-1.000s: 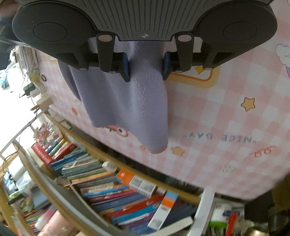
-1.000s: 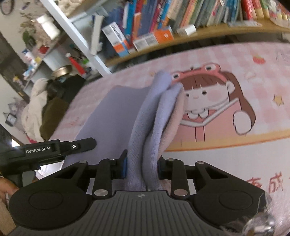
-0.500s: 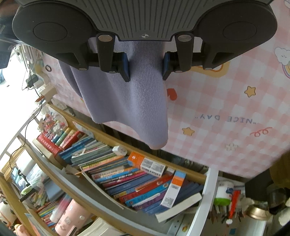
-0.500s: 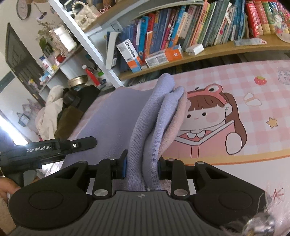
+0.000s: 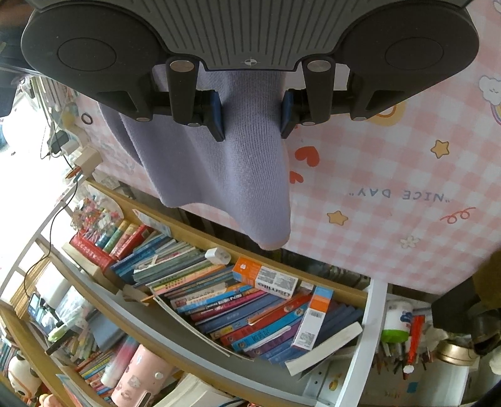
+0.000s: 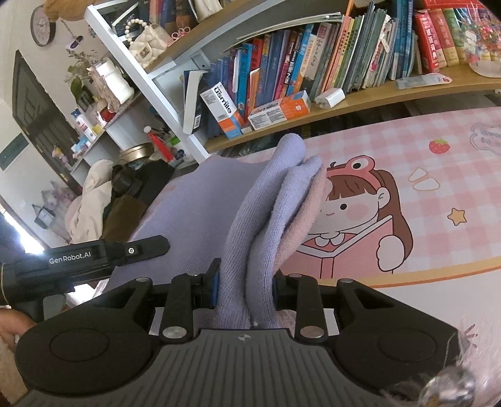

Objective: Fold clothes

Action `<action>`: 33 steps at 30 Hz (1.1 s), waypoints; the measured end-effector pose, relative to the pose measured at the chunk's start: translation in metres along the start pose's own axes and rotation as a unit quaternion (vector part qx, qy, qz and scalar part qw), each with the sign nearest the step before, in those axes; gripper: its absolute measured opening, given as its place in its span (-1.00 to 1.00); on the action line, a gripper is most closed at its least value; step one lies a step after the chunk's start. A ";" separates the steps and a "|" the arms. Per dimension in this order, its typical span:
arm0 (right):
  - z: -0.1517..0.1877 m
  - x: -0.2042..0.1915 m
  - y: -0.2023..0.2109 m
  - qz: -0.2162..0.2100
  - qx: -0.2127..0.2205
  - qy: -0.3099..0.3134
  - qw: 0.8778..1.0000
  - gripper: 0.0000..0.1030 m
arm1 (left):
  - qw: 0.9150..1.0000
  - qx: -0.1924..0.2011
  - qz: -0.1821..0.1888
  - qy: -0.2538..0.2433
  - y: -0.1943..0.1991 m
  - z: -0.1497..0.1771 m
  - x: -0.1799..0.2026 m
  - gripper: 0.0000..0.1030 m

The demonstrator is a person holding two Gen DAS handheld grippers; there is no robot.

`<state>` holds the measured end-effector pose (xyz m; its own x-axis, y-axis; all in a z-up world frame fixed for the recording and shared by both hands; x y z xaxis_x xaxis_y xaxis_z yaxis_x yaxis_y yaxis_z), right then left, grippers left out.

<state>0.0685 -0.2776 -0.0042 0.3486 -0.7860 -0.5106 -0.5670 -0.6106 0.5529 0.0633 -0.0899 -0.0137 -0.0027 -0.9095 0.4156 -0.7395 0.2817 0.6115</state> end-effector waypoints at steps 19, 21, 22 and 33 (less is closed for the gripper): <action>-0.027 -0.055 -0.049 0.043 0.028 0.037 0.998 -0.48 | 0.999 -0.009 0.051 -0.016 -0.013 -0.053 -0.061 -0.33; -0.039 -0.063 -0.058 0.045 0.034 0.052 0.997 -0.48 | 0.998 -0.002 0.059 -0.013 -0.015 -0.064 -0.068 -0.33; -0.045 -0.067 -0.062 0.046 0.036 0.058 0.997 -0.48 | 0.998 0.001 0.063 -0.012 -0.017 -0.070 -0.071 -0.33; -0.094 -0.088 -0.126 0.044 0.044 0.095 0.993 -0.48 | 0.997 0.023 0.075 -0.002 -0.049 -0.123 -0.115 -0.33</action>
<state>0.1795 -0.1402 0.0332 0.4239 -0.8457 -0.3241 -0.6626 -0.5336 0.5257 0.1824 0.0383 -0.0086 -0.1185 -0.8591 0.4979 -0.7599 0.4012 0.5114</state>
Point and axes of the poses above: each gripper's, at about its wrist camera, not at the fingertips, and y roughly against the way its jaws point, x to its right, z to its underside, the point moved 9 cm from there along -y, roughly the way its jaws point, and after that the axes turned 1 degree about z, right-handed, at the moved point
